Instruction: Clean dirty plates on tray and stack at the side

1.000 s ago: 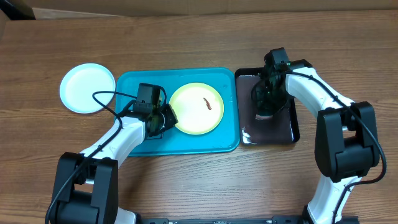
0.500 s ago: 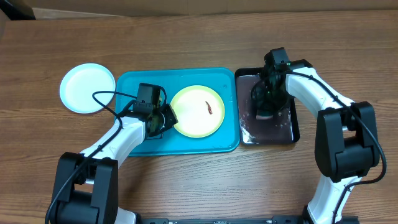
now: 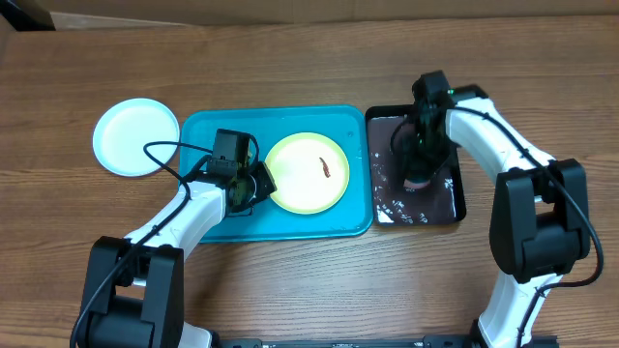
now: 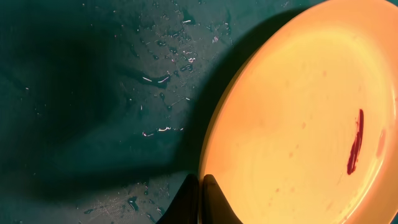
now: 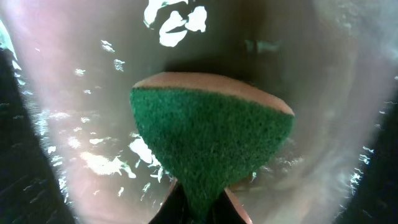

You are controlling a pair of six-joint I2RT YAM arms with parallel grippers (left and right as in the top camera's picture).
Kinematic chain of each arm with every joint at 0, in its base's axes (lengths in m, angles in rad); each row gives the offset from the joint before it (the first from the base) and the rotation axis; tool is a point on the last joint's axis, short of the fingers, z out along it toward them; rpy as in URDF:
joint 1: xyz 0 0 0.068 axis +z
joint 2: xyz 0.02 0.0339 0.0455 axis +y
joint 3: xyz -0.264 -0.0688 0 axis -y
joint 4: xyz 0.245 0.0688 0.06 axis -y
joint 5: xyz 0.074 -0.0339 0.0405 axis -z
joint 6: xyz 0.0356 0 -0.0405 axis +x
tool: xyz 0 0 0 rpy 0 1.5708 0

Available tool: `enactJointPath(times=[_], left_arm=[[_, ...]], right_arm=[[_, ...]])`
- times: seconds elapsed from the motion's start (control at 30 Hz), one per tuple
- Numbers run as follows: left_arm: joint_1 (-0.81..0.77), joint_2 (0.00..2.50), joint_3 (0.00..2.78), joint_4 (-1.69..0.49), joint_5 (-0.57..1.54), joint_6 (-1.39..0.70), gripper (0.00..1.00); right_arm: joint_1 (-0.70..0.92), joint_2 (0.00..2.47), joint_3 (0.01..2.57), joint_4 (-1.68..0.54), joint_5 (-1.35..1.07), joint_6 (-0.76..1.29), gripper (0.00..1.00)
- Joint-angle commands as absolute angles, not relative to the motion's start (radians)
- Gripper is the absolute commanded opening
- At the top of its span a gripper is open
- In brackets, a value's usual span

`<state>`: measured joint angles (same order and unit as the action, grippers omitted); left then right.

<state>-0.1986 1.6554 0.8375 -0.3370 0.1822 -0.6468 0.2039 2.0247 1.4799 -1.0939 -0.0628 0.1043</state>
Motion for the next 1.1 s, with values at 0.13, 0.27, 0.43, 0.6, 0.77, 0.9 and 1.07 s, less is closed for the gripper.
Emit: enactJointPath(times=[0.13,0.27,0.43,0.6,0.77,0.9,1.07], left_arm=[[-0.197,1.665,0.839,-0.34,0.169,-0.632,0.04],[-0.197,1.665,0.839,-0.341,0.169,-0.636,0.04],[-0.197,1.665,0.839,-0.341,0.169,-0.636,0.26],[-0.197,1.665,0.839,-0.341,0.169,-0.636,0.24],[-0.197,1.665,0.839,-0.344,0.169,-0.636,0.18],[-0.197,1.679,0.839,-0.342,0.17,-0.649,0.14],[-0.196,1.697,0.839,-0.343,0.185,-0.659,0.04]], right_arm=[[0.224,1.91,1.692,-1.225,-0.004,0.13,0.04],[0.25,1.851,1.691,-1.249,0.096,0.177,0.04],[0.275,1.85,1.657,-1.239,0.142,0.207,0.04],[0.286,1.85,1.54,-1.13,0.138,0.226,0.04],[0.308,1.85,1.414,-1.002,0.178,0.24,0.04],[0.308,1.851,1.398,-0.948,0.205,0.24,0.04],[0.308,1.85,1.406,-0.939,0.207,0.24,0.04]])
